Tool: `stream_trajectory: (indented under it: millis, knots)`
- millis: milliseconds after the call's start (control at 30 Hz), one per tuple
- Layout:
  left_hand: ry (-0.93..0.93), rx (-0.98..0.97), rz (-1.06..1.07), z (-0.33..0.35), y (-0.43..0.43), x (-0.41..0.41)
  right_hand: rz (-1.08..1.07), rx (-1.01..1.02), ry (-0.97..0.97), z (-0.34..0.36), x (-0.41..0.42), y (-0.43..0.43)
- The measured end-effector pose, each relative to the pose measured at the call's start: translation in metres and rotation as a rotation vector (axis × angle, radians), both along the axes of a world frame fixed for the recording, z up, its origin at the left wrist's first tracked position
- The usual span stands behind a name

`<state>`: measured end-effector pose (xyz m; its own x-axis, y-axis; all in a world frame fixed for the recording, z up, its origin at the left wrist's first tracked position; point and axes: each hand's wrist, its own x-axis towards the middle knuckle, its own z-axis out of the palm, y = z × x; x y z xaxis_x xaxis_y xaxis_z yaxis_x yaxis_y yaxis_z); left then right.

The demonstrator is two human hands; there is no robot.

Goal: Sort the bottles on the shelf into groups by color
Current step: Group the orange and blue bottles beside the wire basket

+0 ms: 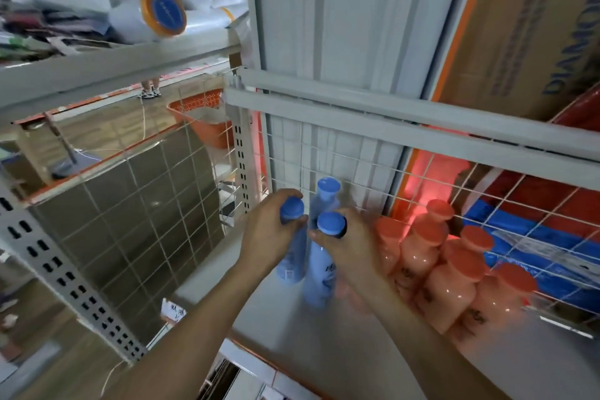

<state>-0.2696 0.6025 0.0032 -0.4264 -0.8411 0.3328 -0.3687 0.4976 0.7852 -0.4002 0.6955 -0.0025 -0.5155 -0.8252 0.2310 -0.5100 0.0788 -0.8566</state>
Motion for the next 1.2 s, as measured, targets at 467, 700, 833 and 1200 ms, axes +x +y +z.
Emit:
stream_trajectory:
  millis: [467, 700, 833, 1200]
  knots:
    - [-0.169, -0.130, -0.200, 0.008, -0.018, 0.013, -0.171, 0.005, 0.097, 0.001, 0.032, 0.008]
    - [-0.060, -0.374, -0.287, 0.023, 0.030, 0.035, -0.197, 0.052, 0.334, 0.012, 0.057, 0.053]
    - [0.028, -0.326, -0.505, 0.026, 0.070, 0.019, -0.229, 0.043, 0.458, 0.026, 0.060, 0.095]
    - [-0.108, -0.392, -0.883, 0.029, 0.197, -0.069, -0.679, 0.347, 0.467, 0.024, 0.015, 0.282]
